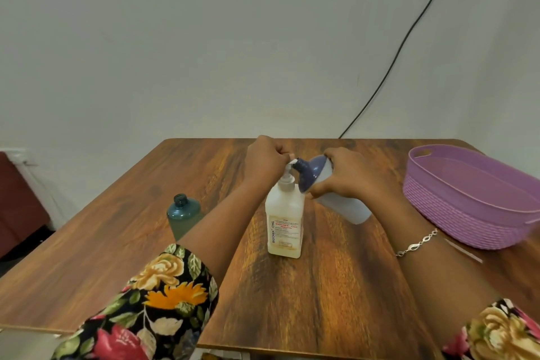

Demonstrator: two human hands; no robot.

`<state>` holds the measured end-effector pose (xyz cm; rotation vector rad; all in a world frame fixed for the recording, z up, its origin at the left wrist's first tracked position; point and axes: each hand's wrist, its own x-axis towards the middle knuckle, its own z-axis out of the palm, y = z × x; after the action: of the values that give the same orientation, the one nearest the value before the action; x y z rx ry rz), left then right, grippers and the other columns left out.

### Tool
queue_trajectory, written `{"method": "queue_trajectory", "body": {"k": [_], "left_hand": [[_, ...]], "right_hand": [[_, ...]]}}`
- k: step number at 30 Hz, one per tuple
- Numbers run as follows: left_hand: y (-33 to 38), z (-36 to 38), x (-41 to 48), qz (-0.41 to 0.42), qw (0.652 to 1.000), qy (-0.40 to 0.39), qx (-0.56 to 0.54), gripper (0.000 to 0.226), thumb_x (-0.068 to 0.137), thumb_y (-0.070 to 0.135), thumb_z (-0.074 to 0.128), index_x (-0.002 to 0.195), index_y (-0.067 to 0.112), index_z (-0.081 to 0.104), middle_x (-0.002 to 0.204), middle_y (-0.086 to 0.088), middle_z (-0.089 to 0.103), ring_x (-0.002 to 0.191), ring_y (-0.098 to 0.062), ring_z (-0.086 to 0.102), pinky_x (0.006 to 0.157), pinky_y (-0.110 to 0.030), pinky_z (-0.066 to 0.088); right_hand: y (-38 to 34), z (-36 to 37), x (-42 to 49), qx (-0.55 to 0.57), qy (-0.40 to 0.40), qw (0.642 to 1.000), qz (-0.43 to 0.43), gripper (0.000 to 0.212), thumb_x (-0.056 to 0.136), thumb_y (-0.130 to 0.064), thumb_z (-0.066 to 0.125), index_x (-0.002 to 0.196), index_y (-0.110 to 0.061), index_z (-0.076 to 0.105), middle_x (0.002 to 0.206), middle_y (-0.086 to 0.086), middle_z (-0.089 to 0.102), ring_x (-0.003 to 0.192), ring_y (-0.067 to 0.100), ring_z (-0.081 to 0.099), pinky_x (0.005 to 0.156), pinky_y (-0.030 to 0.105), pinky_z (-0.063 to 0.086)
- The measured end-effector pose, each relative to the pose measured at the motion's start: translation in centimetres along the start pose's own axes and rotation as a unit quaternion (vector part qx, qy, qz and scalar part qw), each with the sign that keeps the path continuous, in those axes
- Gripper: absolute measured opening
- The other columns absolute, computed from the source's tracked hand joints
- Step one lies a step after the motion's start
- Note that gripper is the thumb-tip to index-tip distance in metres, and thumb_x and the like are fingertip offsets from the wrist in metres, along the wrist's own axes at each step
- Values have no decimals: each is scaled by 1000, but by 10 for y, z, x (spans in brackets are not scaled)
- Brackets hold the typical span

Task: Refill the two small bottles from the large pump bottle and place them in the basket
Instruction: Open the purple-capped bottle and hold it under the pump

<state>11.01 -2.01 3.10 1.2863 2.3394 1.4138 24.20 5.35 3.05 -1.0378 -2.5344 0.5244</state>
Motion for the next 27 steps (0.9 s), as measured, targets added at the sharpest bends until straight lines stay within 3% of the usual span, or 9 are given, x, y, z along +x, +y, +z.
{"method": "queue_trajectory", "body": {"k": [3, 6, 15, 19, 21, 23, 27], "left_hand": [[-7, 6, -7, 16, 1000, 9, -9, 14, 87, 9, 62, 83, 0, 70, 79, -10, 67, 70, -16, 59, 65, -28, 49], [-12, 9, -11, 13, 1000, 20, -19, 14, 88, 11, 62, 83, 1, 71, 77, -7, 65, 74, -19, 61, 71, -35, 50], [-4, 4, -7, 13, 998, 26, -53, 13, 87, 9, 62, 88, 1, 72, 82, -8, 68, 74, -16, 61, 67, -25, 49], [-13, 10, -11, 14, 999, 25, -40, 15, 89, 10, 60, 85, 0, 71, 80, -9, 67, 71, -13, 58, 64, -24, 47], [-15, 13, -12, 19, 999, 28, -23, 15, 90, 10, 59, 83, 2, 70, 76, -4, 64, 65, -7, 55, 57, -17, 43], [-14, 11, -13, 21, 999, 34, -12, 15, 90, 9, 58, 84, 3, 70, 76, -2, 62, 64, -6, 53, 54, -14, 40], [-6, 2, -5, 14, 1000, 13, -17, 15, 88, 13, 62, 81, 3, 70, 73, -7, 64, 53, -8, 48, 53, -21, 41]], "right_hand": [[3, 7, -1, -3, -1, 1000, 2, 65, 57, -39, 81, 111, -20, 51, 96, -5, 46, 84, 12, 45, 52, 18, 27], [3, 10, -3, -3, 3, 1000, 5, 68, 57, -38, 81, 114, -19, 50, 97, -5, 45, 85, 12, 44, 54, 19, 28], [-2, -3, -3, -12, -2, 1000, -10, 53, 57, -39, 81, 97, -25, 49, 93, -7, 48, 77, 7, 44, 53, 20, 28], [0, 5, -4, -22, -15, 1000, -7, 55, 58, -37, 82, 99, -25, 48, 96, -6, 48, 87, 13, 46, 64, 24, 33], [0, 5, -5, -26, -18, 999, -16, 52, 58, -36, 81, 95, -28, 46, 95, -6, 49, 87, 12, 46, 65, 24, 33], [-3, 2, -5, -32, -17, 999, -14, 54, 58, -37, 81, 100, -24, 50, 95, -5, 50, 86, 13, 47, 63, 23, 34], [-8, -8, -6, -28, -4, 999, -25, 54, 59, -38, 81, 102, -22, 53, 91, -6, 50, 82, 10, 47, 52, 17, 27]]}}
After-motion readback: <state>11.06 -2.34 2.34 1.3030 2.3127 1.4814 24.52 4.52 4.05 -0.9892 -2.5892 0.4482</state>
